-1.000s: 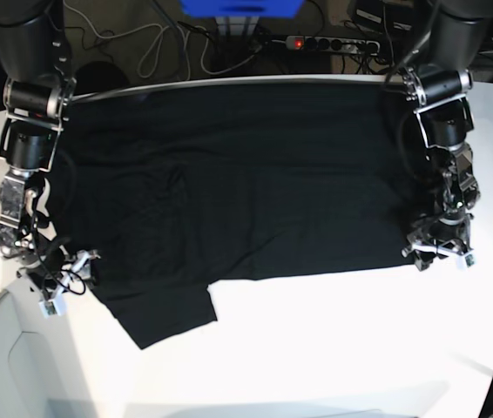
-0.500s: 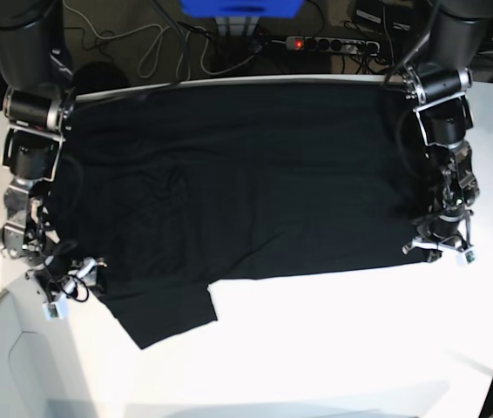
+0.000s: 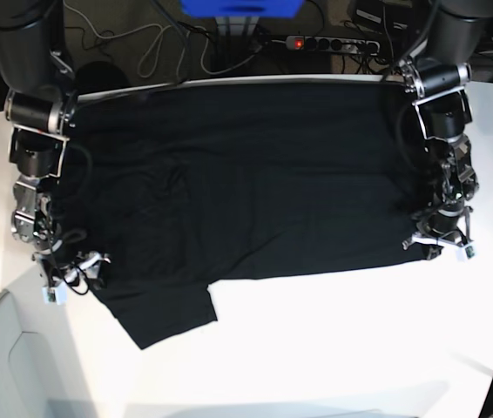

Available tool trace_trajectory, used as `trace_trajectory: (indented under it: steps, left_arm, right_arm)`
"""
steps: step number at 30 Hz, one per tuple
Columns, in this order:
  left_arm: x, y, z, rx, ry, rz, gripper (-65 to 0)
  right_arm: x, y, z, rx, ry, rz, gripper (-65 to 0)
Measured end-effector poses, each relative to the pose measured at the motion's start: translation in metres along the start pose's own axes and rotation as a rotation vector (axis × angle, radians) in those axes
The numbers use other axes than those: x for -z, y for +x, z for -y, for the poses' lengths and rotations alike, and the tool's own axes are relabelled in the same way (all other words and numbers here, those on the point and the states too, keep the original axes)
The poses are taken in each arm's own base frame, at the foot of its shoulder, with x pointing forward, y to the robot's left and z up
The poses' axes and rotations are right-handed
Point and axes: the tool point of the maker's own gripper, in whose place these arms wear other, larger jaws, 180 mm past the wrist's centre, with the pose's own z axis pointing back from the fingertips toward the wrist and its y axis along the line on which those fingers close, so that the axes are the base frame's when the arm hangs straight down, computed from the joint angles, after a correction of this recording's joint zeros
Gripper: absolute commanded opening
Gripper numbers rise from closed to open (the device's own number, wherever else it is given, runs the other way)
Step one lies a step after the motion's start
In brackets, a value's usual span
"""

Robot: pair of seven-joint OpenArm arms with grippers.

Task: Fold the T-shirt properly
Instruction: 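Reach both grippers down to grasp the shirt's hem corners, then fold the hem with both grippers over toward the collar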

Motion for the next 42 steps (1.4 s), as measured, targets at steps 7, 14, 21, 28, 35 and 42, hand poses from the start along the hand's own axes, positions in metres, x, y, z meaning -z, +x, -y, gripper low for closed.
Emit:
trace_trajectory:
  steps: [7, 14, 21, 28, 35, 42]
  left_arm:
    - [-0.001, -0.001, -0.001, -0.003, 0.0, 0.005, -65.0]
    - [-0.004, 0.0, 0.001, 0.011, -0.009, 0.002, -65.0]
    - [-0.031, -0.009, 0.016, 0.093, -0.045, -0.088, -65.0]
    - [-0.055, -0.001, 0.033, 0.117, -0.098, -0.078, -65.0]
    - [-0.084, 0.005, 0.047, 0.142, -0.152, -0.026, -65.0]
    - [-0.119, 0.016, 0.058, 0.142, -0.211, 0.04, -65.0]
  right_arm:
    - [0.01, -0.01, -0.032, -0.117, 0.066, -0.038, -52.1]
    - [0.007, -0.008, -0.032, -0.141, 0.064, -0.049, -65.0]
    - [-0.029, 0.011, -0.002, -0.169, -0.024, 0.04, -65.0]
    - [-0.068, 0.037, 0.007, -0.229, -0.086, 0.124, -65.0]
    - [-0.094, 0.017, -0.004, -0.295, -0.083, 0.124, -65.0]
    - [-0.134, 0.005, 0.019, -0.269, -0.177, 0.147, -65.0]
